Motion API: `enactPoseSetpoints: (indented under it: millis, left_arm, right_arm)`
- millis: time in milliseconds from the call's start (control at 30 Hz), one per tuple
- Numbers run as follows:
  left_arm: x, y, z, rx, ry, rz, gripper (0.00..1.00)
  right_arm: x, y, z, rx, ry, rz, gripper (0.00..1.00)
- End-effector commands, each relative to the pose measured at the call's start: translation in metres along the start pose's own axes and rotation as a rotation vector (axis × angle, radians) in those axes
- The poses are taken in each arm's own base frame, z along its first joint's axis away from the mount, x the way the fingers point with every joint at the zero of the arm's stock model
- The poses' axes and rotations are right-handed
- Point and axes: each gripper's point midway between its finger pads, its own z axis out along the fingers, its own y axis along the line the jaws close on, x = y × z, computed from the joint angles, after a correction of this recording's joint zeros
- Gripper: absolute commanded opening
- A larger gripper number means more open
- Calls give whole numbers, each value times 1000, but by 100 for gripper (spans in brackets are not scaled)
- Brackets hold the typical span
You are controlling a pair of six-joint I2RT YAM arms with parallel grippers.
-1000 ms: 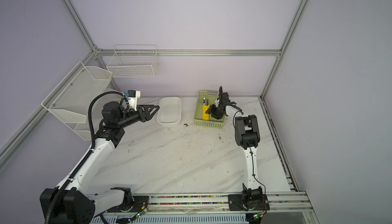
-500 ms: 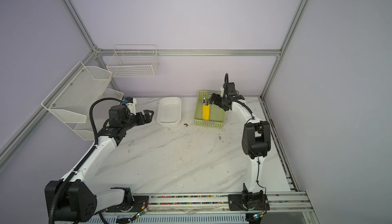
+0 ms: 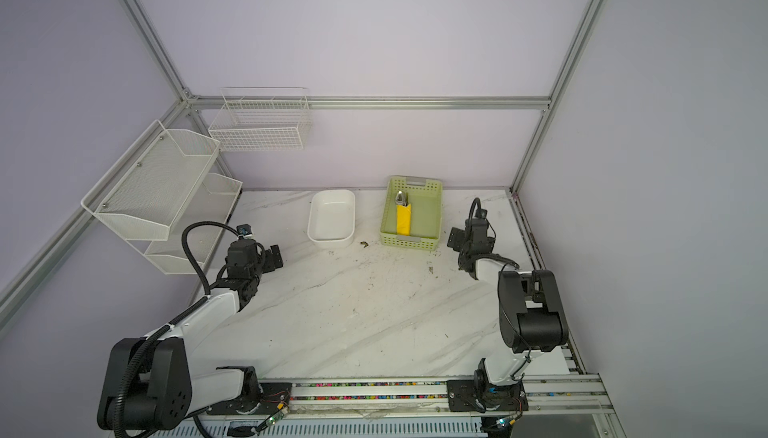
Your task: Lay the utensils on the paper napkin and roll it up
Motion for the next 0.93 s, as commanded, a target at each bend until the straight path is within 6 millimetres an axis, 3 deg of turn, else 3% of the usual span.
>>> enactPoseSetpoints:
  millis: [0, 133, 200, 400, 500, 900]
  left_arm:
    - [-11, 6, 9, -28, -175, -9, 100]
    - [-21, -8, 14, 44, -240, 15, 100]
    - [-13, -5, 24, 38, -229, 5, 100]
    - [-1, -34, 27, 200, -215, 85, 100]
    - [0, -35, 22, 211, -291, 99, 100]
    - [2, -37, 22, 219, -266, 116, 100]
  right_arm:
    - [-71, 12, -15, -41, -350, -9, 97]
    - [-58, 11, -20, -70, -424, -36, 97]
    - [-52, 17, -27, -119, -457, -64, 97]
    - [-53, 16, -30, -120, -469, -60, 97]
    - [-54, 16, -29, -115, -473, -57, 97]
    - [-54, 17, -31, -116, -477, -63, 97]
